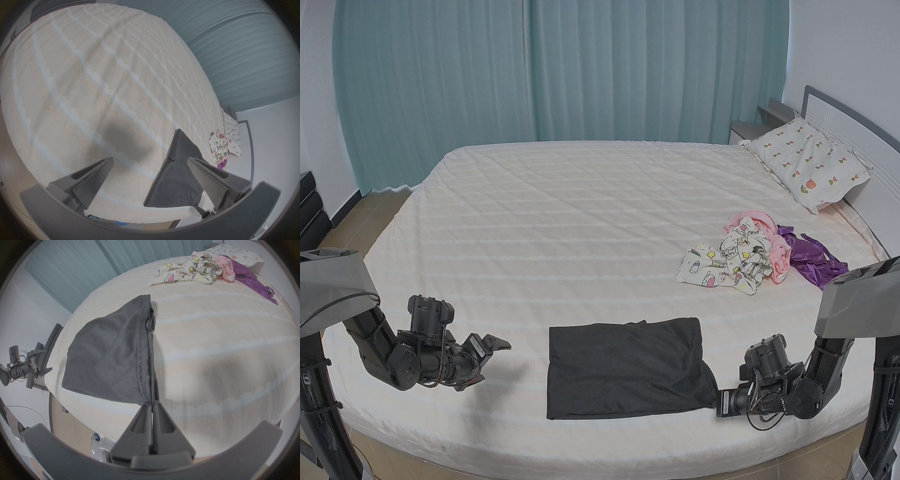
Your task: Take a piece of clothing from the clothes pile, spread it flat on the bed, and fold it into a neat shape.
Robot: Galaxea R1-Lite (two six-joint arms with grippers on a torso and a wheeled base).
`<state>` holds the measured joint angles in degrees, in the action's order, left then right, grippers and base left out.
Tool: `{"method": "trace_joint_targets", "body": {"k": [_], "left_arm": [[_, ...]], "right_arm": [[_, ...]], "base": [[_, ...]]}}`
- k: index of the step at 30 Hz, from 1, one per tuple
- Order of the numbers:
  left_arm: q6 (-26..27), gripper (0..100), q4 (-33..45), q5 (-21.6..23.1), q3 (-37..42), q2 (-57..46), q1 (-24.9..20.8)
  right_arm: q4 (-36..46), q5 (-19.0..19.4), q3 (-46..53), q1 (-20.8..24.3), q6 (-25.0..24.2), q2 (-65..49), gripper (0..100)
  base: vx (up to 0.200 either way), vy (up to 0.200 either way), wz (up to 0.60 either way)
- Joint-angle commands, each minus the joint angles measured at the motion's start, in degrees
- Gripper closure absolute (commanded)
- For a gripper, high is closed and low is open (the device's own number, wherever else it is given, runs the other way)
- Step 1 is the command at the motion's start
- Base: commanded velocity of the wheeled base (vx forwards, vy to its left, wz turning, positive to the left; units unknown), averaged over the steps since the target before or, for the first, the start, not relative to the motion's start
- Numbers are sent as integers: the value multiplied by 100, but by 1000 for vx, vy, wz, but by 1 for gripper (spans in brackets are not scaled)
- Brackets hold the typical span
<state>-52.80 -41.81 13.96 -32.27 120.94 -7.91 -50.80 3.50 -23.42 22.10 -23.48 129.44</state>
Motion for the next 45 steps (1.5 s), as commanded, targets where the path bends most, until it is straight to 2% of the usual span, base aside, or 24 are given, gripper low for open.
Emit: {"method": "trace_joint_targets", "body": {"k": [1,5,6,11,14,16,21,24,33,37,38,45], "left_arm": [[-2,0,-2,2,1,17,0],[-2,0,-2,2,1,17,-9],[-2,0,-2,2,1,17,0],[-2,0,-2,-7,1,17,-9],[-2,0,-2,-7,1,17,-9],[-2,0,-2,-7,1,17,-9],[-2,0,-2,-7,1,17,-9],[-2,0,-2,-16,1,17,-9],[-2,0,-2,-16,1,26,-9],[-2,0,-2,-25,1,26,-9],[6,0,-2,-25,1,26,-9],[-2,0,-2,-42,1,35,-17]], "right_arm": [[17,2,65,-22,36,108,100],[88,2,74,-57,256,125,100],[88,2,57,-83,256,143,0],[-18,10,30,-268,239,-42,0],[-132,195,-181,-505,142,-297,0],[-141,318,-541,-567,-166,-270,0],[-79,292,-1728,-628,-1045,371,0],[-44,283,-2413,-637,-1238,820,0],[44,362,-3397,-654,-1475,1400,0],[202,608,-3784,-681,-1924,1505,0],[237,678,-3828,-681,-1968,1532,100],[219,626,-4101,-760,-2108,1699,100]], "base": [[0,0,0],[0,0,0],[0,0,0],[0,0,0],[0,0,0],[0,0,0],[0,0,0],[0,0,0],[0,0,0],[0,0,0],[0,0,0],[0,0,0]]}}
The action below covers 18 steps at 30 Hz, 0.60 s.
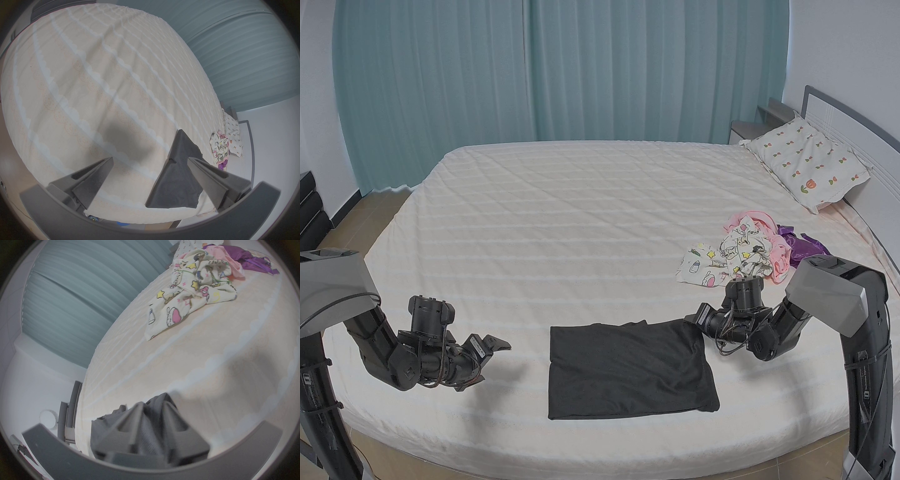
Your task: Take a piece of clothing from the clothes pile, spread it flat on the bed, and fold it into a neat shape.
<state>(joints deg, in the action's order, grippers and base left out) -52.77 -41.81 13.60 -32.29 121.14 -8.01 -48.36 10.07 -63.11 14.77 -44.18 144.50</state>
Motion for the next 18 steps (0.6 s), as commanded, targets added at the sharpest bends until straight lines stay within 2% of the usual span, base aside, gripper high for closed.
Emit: {"method": "trace_joint_targets", "body": {"k": [1,5,18], "left_arm": [[-5,0,-2,-7,4,15,-8],[4,0,-2,-7,4,15,-8],[4,0,-2,-7,12,15,-8]], "right_arm": [[-24,-84,-166,-27,-82,202,100],[-24,-365,-307,-45,-267,237,100],[-68,-383,-316,-115,-293,263,100]], "base": [[0,0,0],[0,0,0],[0,0,0]]}}
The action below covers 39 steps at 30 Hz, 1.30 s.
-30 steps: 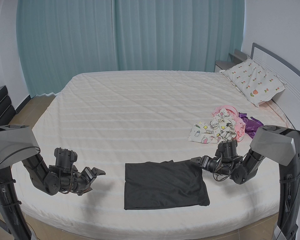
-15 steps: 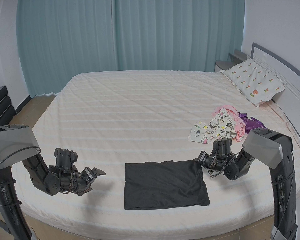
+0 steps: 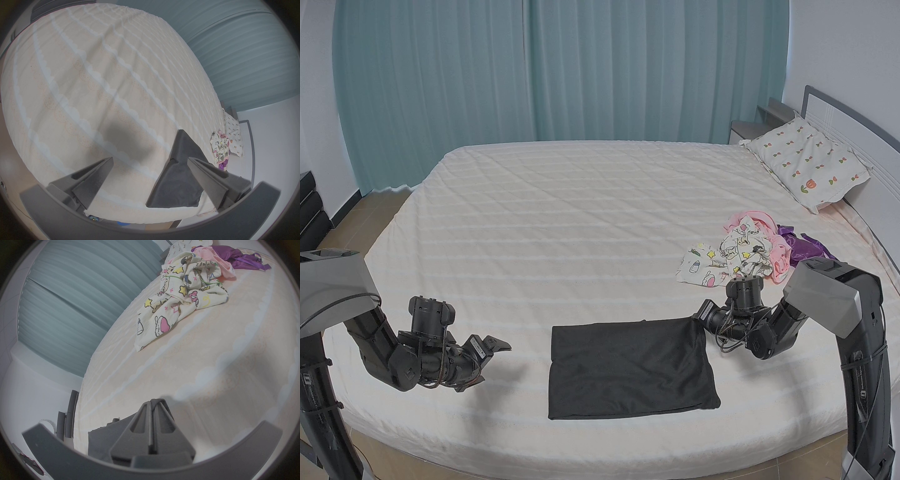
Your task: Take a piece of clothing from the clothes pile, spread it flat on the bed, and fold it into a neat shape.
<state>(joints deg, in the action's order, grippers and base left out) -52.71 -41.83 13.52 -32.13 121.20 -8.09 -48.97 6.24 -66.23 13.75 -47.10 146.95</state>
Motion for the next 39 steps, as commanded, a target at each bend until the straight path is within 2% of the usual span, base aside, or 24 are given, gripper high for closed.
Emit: {"method": "trace_joint_targets", "body": {"k": [1,4,5,13,18,22,26,30,35,39], "left_arm": [[-2,0,-1,2,-3,9,1],[-2,0,-1,2,-3,9,1],[-2,0,-1,2,-3,9,1],[77,0,-1,2,-12,27,1],[77,0,-1,2,5,27,1],[77,0,-1,10,5,27,1],[86,0,-1,2,5,27,1],[86,0,-10,2,5,27,1],[86,0,-1,2,14,27,1],[86,0,-10,2,14,27,1]], "right_arm": [[-7,0,-4,-13,0,18,100],[-7,0,-4,-22,0,36,100],[-7,0,-4,-22,0,27,0],[-306,0,567,-92,0,-395,0],[-297,61,1605,-30,105,-1010,0],[-368,61,2457,101,500,-1238,0],[-605,140,3125,163,597,-1405,0],[-965,360,3547,225,685,-1362,0],[-1088,422,3775,268,878,-1318,0],[-1097,492,4057,471,1010,-1379,0]], "base": [[0,0,0],[0,0,0],[0,0,0],[0,0,0],[0,0,0],[0,0,0],[0,0,0],[0,0,0],[0,0,0],[0,0,0]]}}
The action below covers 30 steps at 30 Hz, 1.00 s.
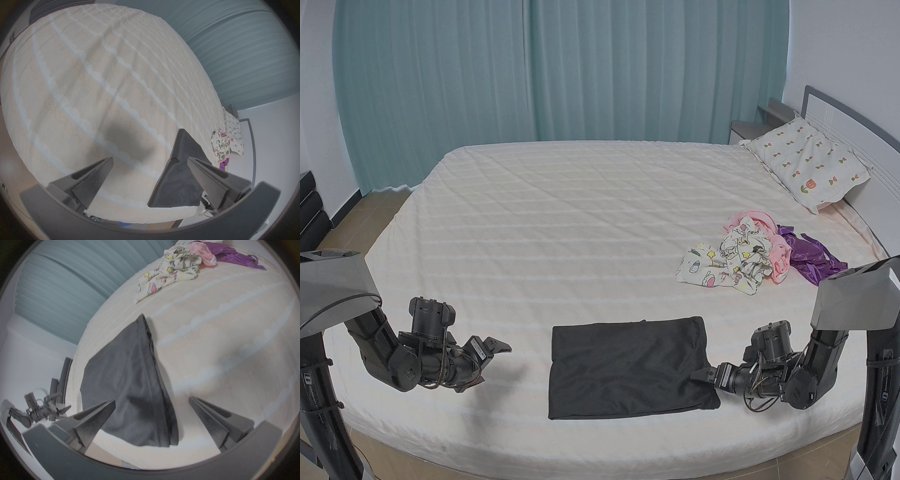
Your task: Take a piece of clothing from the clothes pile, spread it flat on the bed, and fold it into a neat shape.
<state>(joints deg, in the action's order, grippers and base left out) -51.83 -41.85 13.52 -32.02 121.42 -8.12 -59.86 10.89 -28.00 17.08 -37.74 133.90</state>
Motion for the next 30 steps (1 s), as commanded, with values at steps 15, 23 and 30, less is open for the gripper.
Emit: {"method": "trace_joint_targets", "body": {"k": [15,23,30], "left_arm": [[-2,0,1,-7,3,5,-23],[-2,0,1,-7,3,5,-23],[-2,0,1,-7,3,5,-23]], "right_arm": [[-747,1,620,401,250,119,0],[-993,1,541,287,215,180,0],[-1081,28,462,217,206,294,0]], "base": [[-93,0,0],[0,0,0],[0,0,0]]}}
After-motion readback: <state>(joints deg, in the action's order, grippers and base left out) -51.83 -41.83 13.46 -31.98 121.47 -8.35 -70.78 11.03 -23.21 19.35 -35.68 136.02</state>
